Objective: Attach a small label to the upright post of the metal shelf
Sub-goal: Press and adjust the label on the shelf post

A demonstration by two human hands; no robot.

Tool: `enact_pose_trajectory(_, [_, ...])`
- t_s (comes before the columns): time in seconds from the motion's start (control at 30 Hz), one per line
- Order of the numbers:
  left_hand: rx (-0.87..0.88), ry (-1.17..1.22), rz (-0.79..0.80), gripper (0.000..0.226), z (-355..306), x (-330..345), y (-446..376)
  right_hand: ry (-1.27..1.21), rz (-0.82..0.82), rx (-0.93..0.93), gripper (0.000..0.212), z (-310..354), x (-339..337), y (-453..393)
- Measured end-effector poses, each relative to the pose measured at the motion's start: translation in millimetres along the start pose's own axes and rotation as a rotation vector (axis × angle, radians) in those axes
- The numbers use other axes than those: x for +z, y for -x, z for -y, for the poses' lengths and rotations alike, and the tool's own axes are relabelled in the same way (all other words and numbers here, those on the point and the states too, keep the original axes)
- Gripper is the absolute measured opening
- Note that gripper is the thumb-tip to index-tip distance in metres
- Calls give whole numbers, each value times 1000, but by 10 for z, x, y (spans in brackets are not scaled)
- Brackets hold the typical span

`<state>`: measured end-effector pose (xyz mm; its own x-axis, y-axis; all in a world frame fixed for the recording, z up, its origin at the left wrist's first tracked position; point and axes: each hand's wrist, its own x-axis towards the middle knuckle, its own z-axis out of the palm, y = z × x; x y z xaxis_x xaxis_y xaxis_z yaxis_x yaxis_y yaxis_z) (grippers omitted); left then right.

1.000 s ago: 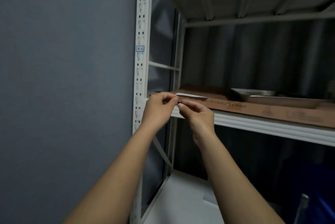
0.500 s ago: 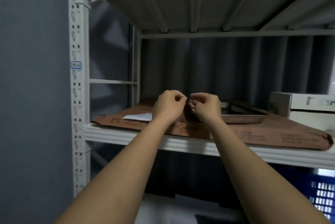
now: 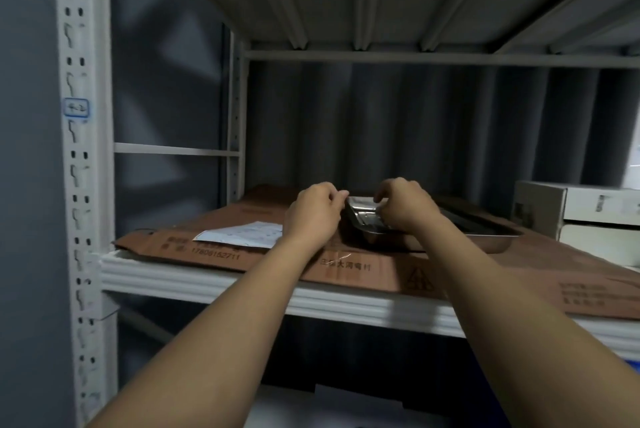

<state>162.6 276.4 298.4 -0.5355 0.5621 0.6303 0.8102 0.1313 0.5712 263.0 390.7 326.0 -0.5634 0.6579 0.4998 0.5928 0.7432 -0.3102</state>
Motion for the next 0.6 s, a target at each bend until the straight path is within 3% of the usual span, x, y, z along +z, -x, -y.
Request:
enact_pose_trajectory(0.07, [30,42,-5,8,22,-85,60,-116,-58,-40,5,97,-23,75])
enact_pose_trajectory(0.13, [61,47,-19,27,43,-214,153,-180,-110,-98,8,238,-40,173])
enact_pose_trajectory(0.23, [65,31,-137,13,88,-478,363,-298,-198,-183,18,570,-9,393])
enact_pose_trajectory(0.3, [29,33,-213,25,162,-698,517,-455,-238,-244,16,872,63,601])
enact_pose_trajectory(0.43, [-47,-3,-331,25,469,-1220,906,-607,-156,-376,9,1491,364,1083])
enact_pose_trajectory(0.6, [-172,22,-376,24,1059,-1750,1591,-776,24,-379,10,2062,902,1666])
